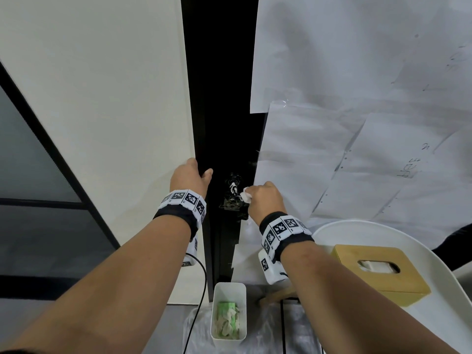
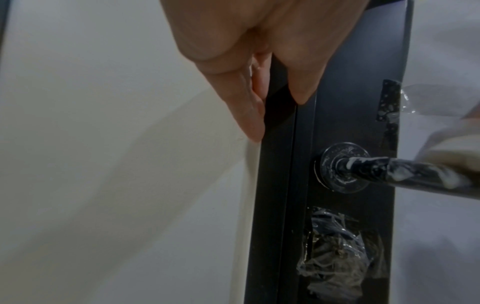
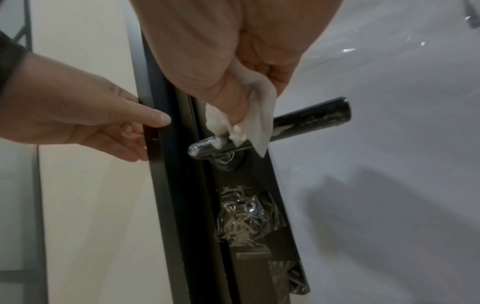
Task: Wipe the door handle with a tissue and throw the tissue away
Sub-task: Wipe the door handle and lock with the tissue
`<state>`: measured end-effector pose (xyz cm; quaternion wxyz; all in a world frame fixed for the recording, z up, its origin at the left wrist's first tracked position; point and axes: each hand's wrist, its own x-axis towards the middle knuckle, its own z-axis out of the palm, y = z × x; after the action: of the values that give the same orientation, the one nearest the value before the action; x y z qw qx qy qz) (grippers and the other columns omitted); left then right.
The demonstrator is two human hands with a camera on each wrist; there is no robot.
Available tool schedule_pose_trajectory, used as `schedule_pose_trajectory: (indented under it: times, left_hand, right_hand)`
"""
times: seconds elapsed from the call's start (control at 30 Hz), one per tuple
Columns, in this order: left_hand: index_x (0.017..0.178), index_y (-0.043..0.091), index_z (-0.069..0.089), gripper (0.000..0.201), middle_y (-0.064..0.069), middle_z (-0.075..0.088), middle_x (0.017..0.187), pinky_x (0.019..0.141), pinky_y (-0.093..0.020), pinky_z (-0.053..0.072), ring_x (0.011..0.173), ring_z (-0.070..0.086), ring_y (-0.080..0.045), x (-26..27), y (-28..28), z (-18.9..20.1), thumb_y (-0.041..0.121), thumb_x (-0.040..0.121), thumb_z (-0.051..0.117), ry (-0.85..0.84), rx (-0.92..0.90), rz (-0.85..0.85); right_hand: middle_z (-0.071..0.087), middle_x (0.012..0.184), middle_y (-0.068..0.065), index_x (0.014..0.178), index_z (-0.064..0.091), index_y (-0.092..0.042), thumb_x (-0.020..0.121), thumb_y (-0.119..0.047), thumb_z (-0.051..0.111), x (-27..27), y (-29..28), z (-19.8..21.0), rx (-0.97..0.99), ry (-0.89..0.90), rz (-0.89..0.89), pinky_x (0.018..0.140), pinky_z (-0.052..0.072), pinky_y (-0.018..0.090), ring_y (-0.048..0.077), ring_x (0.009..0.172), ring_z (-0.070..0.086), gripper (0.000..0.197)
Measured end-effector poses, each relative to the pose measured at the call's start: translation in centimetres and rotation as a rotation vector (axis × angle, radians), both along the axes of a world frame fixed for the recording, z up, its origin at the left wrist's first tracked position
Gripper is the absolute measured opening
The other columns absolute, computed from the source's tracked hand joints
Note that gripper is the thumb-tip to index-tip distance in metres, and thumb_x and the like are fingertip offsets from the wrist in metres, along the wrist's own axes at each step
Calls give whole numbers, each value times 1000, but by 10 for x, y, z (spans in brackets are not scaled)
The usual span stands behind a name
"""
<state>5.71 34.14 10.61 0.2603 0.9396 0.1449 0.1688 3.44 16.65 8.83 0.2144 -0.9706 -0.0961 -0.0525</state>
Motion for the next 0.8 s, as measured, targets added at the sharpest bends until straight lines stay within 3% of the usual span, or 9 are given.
schedule_pose_trajectory:
  times: [0.07,0.17,0.3,0.37,0.43,0.5,0.57,0.7,0.8]
  left_hand:
    - [96,4,52,35,-8,52,75,58,-31,37,68,49,-24,0,0,1,38,92,57,-3,-1,3]
    - [97,3,53,35,-8,52,76,59,-31,37,68,49,-24,0,0,1,38,92,57,3,0,8]
    - [98,4,53,36,-7,52,76,59,-31,38,68,49,-24,1,0,0,39,92,57,9,-4,9]
    - [96,4,52,35,-7,52,75,59,-31,37,68,48,-24,1,0,-1,38,92,57,5,0,4]
    - [94,4,51,35,-7,51,74,58,-31,35,66,47,-23,1,1,-2,38,92,57,-1,5,2]
    - [92,5,50,35,-7,50,73,57,-31,34,65,47,-23,1,1,-1,39,92,57,-1,8,3]
    - [91,7,49,33,-6,50,72,56,-30,35,65,47,-23,1,0,0,39,92,57,7,6,3]
    - [86,9,45,33,-5,49,71,56,-30,35,64,48,-23,1,1,-1,39,92,57,3,1,3]
    - [84,11,42,33,-3,47,67,57,-30,35,65,47,-23,1,1,-2,39,92,58,1,0,7]
  right_hand:
    - [51,89,9,105,68,-13,79,8,47,-2,3,3,23,26,41,73,40,24,29,95,55,39]
    - [57,96,11,115,66,-16,83,5,49,0,-3,8,59,13,1,86,48,28,30,97,56,41]
    - [55,65,2,92,66,-16,75,10,45,1,-11,6,4,-5,-50,70,36,27,30,101,52,37]
    - [64,78,8,98,69,-12,76,8,48,-1,-7,4,-2,-2,-38,74,42,28,29,101,53,36]
    - [59,83,10,101,69,-15,76,8,49,-1,0,2,15,6,1,79,46,30,29,98,54,40]
    - [51,81,10,92,67,-17,74,10,47,-2,7,2,11,21,49,79,48,30,30,92,54,38]
    - [47,80,9,91,67,-10,74,10,45,-3,9,2,24,9,69,76,47,28,30,87,54,34]
    - [61,98,15,118,65,-12,84,4,47,1,-5,7,76,-2,-37,83,45,28,30,101,55,42]
    - [69,86,13,103,68,-8,76,9,46,3,-10,5,22,-19,-60,73,37,26,30,99,53,38]
